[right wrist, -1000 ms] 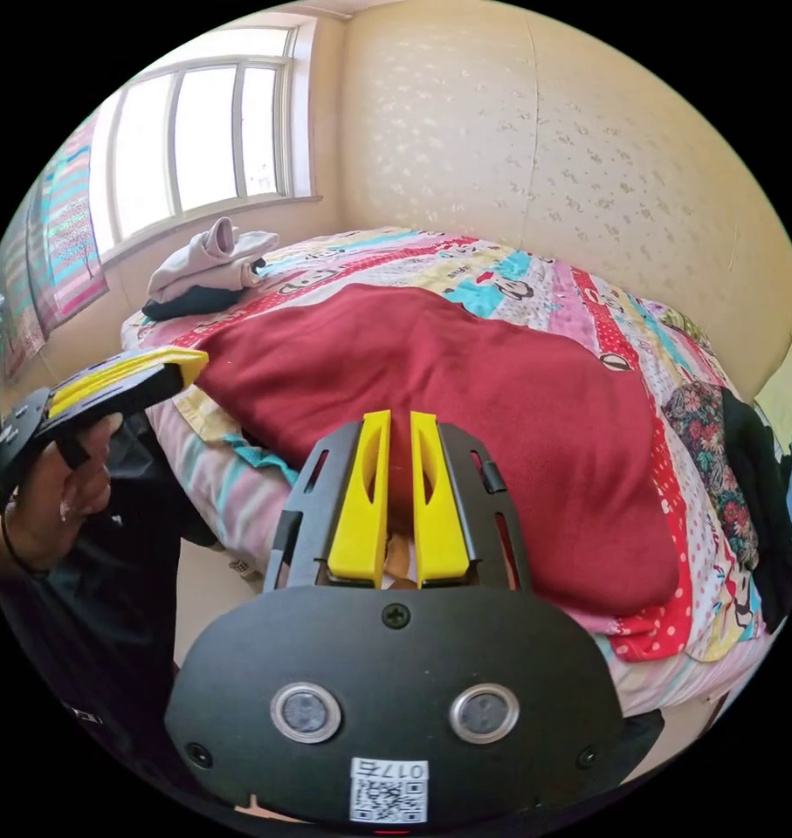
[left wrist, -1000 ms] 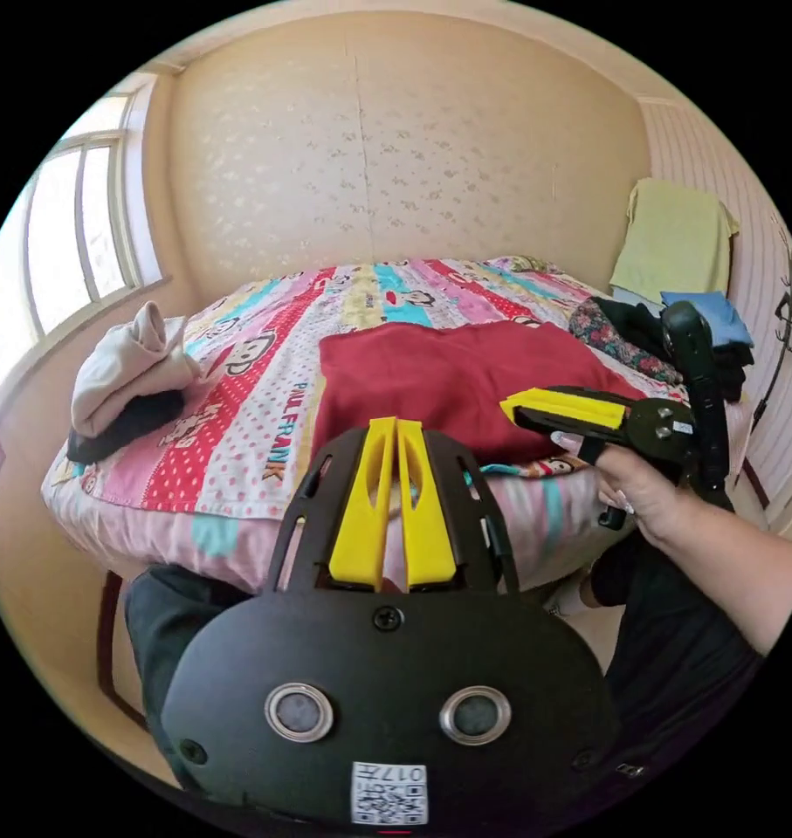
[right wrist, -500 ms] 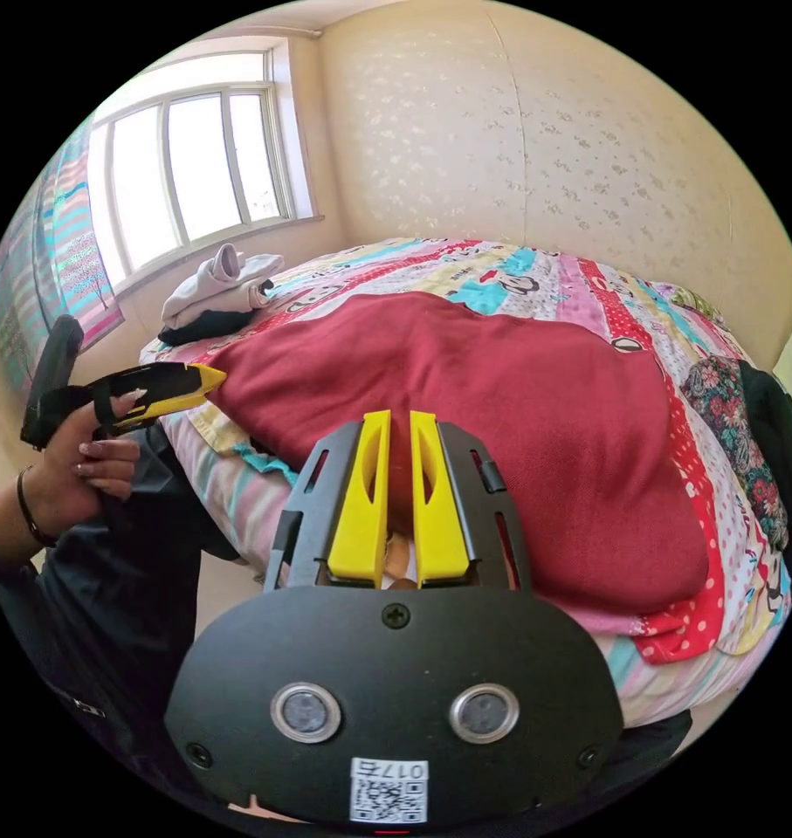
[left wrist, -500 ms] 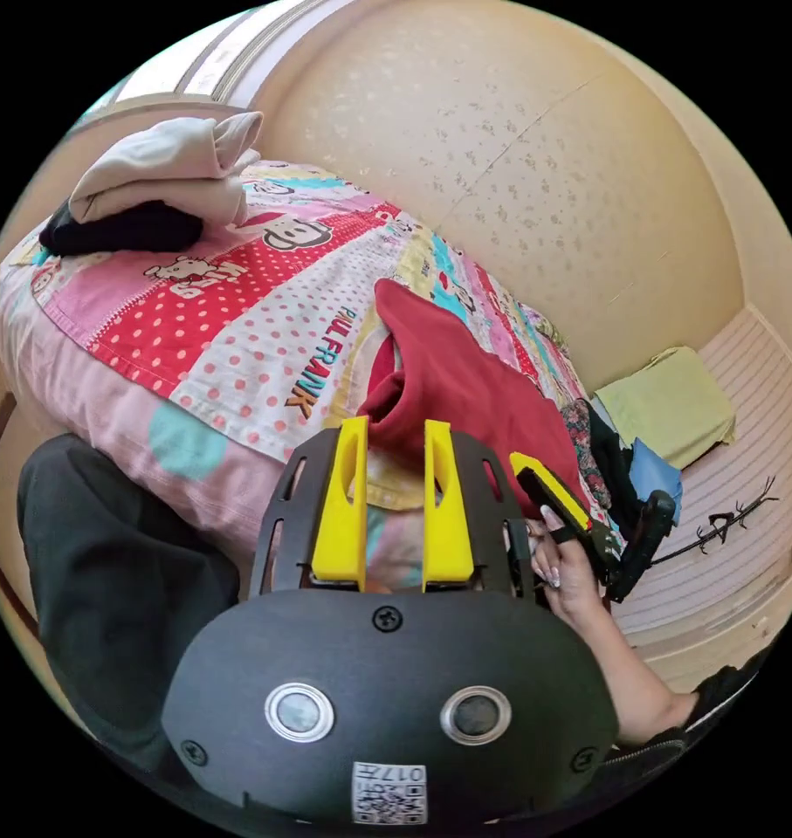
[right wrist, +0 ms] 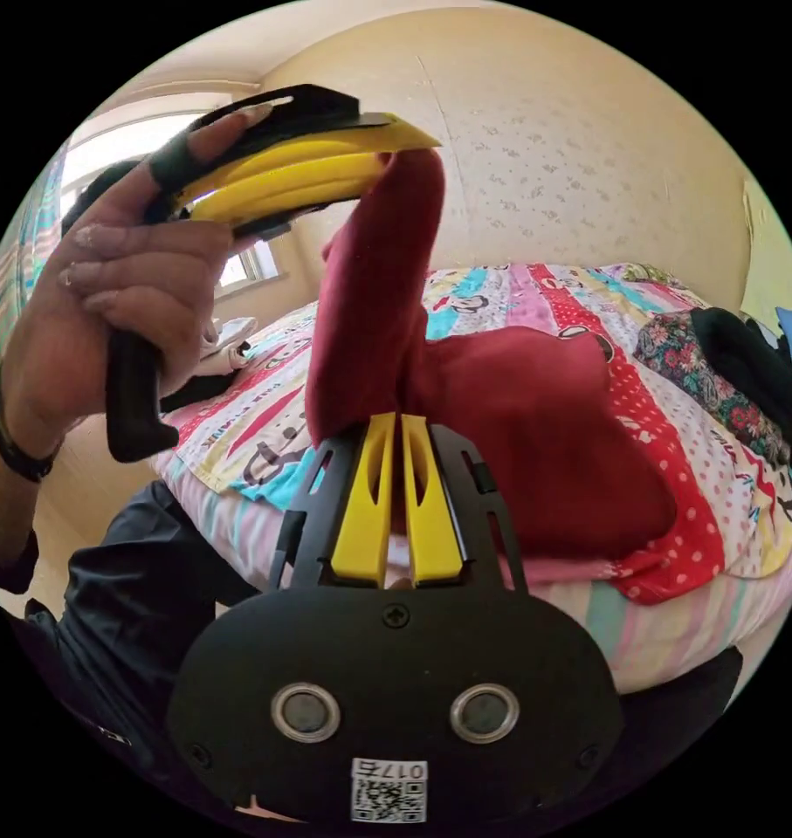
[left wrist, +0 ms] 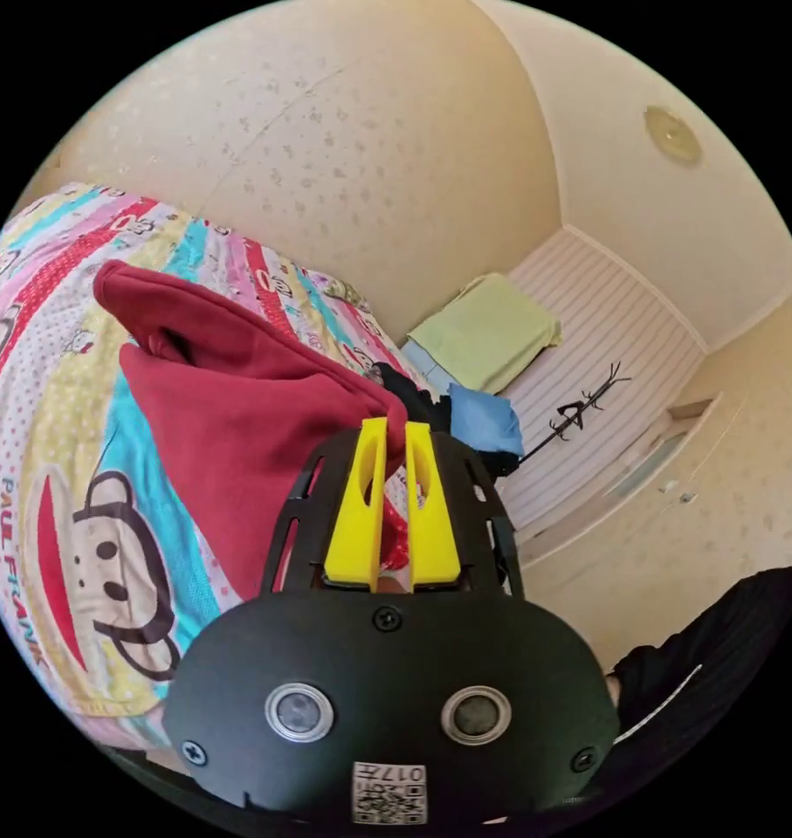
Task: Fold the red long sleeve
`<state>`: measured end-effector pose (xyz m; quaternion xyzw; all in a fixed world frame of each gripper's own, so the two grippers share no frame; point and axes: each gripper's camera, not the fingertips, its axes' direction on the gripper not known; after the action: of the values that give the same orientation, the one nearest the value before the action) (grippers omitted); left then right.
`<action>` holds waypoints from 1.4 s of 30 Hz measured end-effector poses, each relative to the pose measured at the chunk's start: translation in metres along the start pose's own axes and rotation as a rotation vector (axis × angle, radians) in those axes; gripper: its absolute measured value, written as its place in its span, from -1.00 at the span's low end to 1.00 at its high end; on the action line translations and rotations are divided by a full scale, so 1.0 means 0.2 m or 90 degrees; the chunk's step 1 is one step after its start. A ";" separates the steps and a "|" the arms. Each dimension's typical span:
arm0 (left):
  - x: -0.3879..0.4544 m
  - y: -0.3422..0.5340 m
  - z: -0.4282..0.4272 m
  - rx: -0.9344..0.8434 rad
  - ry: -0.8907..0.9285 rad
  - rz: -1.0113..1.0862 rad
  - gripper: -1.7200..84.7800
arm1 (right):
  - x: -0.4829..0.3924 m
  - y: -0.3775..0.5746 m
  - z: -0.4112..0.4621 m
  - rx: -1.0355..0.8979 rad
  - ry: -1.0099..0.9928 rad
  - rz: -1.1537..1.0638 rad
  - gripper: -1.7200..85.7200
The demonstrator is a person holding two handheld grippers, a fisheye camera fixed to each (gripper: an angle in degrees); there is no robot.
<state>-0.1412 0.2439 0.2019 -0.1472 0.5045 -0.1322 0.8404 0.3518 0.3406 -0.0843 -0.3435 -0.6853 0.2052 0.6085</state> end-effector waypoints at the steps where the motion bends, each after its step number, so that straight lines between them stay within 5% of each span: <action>1: 0.04 0.01 0.19 -0.076 -0.011 0.001 -0.85 | 0.07 0.01 -0.10 -0.001 -0.004 0.018 -0.94; 6: 0.06 0.33 0.65 -0.176 -0.033 -0.016 -0.85 | 0.43 0.16 -0.63 0.088 0.136 0.220 -0.94; 10: 0.18 0.46 0.62 -0.144 -0.079 0.062 -0.85 | 0.54 0.04 -0.87 0.162 0.067 0.274 -0.91; 13: 0.27 0.54 0.61 -0.177 -0.077 0.150 -0.85 | 0.44 -0.25 -0.72 0.085 -0.021 0.205 -0.85; 16: 0.31 0.67 0.62 -0.268 0.056 0.171 -0.91 | 0.25 -0.44 -0.40 -0.014 -0.062 0.096 -0.80; 19: 0.31 0.81 0.46 -0.191 0.035 0.147 -0.93 | 0.16 -0.36 0.00 -0.173 0.043 0.051 -0.79; 23: 0.28 0.82 0.17 -0.061 -0.037 0.126 -0.85 | 0.18 -0.14 -0.03 -0.017 -0.022 0.129 -0.82; 27: 0.26 0.73 -0.03 0.079 -0.202 0.112 -0.78 | 0.07 -0.15 -0.01 -0.021 -0.018 0.115 -0.85; 32: 0.16 0.65 0.42 -0.106 -0.229 0.128 -0.83 | -0.12 -0.21 0.06 -0.054 0.027 0.115 -0.88; 36: 0.19 0.74 0.46 -0.067 -0.270 0.082 -0.90 | -0.20 -0.38 -0.01 -0.096 0.005 0.162 -0.90; 40: 0.28 0.74 0.50 -0.084 -0.324 0.115 -0.91 | -0.47 -0.76 -0.17 0.084 0.022 0.077 -0.92; 42: 0.27 0.71 0.50 -0.089 -0.308 0.098 -0.91 | -0.54 -0.98 -0.08 0.059 0.002 0.047 -0.92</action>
<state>-0.0178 0.3663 0.1480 -0.1930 0.3062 0.0065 0.9322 0.3260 0.1277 -0.0201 -0.3405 -0.6611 0.2583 0.6166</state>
